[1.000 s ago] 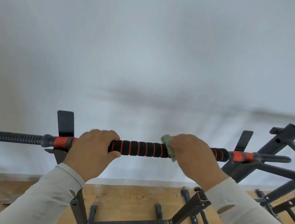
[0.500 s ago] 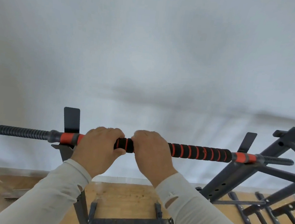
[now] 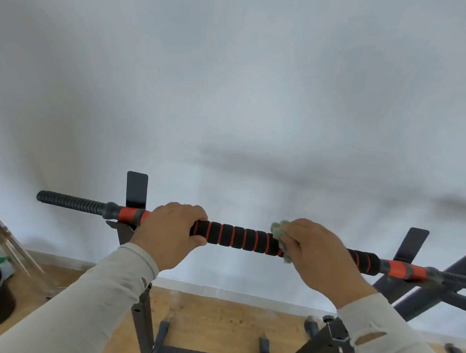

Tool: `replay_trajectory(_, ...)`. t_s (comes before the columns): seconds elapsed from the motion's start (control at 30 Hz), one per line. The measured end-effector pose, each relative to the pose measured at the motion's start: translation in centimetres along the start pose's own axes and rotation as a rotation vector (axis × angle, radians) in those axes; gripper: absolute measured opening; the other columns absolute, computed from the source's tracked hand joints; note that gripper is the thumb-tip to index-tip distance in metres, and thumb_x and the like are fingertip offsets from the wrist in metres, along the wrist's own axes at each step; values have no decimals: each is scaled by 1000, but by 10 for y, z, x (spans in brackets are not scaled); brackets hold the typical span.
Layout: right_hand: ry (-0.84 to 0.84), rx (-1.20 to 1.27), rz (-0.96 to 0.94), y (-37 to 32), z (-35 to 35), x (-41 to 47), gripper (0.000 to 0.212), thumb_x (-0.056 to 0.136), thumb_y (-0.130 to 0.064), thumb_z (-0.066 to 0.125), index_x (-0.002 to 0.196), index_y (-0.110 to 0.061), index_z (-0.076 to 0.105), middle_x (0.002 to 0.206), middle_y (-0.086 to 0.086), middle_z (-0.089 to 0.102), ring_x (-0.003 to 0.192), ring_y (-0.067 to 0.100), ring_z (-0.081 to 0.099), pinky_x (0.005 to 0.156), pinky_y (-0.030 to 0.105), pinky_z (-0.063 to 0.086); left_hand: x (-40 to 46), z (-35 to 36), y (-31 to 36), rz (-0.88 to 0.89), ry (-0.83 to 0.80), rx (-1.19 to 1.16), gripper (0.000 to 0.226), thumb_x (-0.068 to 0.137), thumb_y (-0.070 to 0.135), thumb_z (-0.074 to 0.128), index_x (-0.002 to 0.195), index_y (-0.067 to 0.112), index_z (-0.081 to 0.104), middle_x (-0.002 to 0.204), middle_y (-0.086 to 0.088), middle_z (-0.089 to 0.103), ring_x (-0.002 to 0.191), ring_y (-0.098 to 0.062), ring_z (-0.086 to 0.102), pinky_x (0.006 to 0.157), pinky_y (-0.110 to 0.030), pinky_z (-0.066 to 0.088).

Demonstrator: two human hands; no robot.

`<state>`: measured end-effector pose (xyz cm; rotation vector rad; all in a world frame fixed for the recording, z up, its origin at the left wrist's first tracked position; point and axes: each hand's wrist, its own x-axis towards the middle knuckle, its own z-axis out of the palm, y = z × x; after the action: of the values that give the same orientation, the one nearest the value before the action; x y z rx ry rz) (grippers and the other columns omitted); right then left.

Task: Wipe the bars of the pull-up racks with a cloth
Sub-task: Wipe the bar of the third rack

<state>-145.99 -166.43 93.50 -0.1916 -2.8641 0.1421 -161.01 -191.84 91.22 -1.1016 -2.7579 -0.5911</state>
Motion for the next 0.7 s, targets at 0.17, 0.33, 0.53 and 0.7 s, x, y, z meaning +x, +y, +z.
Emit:
replay_trajectory(0.17,21,-109,73,-21,5,5,22,93,-12,51,78,-28,50,66,-8,54,63,16,54,58,31,48,2,-2,2,-45,-47,-6,20,89,46,66,106,40,57,88,19,60,92,-9,53,89,-34,47)
replay_trajectory(0.33,79,-40,-25,-85,34,33,25,69,-5,60,70,-26,47,58,-10,36,52,16,36,50,26,19,4,-5,5,-93,-96,-6,19,88,44,68,103,42,57,87,20,61,90,-4,53,86,-34,49)
replay_trajectory(0.53,300,78,-100,-69,69,33,13,98,-22,51,91,-24,62,74,-10,59,64,17,53,59,30,38,7,-10,11,-155,-138,-13,19,88,41,72,102,43,59,87,18,63,85,-1,56,76,-28,47)
replay_trajectory(0.7,282,156,-78,-71,71,24,22,103,-26,43,106,-22,64,93,-7,67,80,19,60,78,35,48,4,-13,18,-144,-127,-2,22,87,40,73,104,39,60,89,19,62,85,-3,57,80,-32,51)
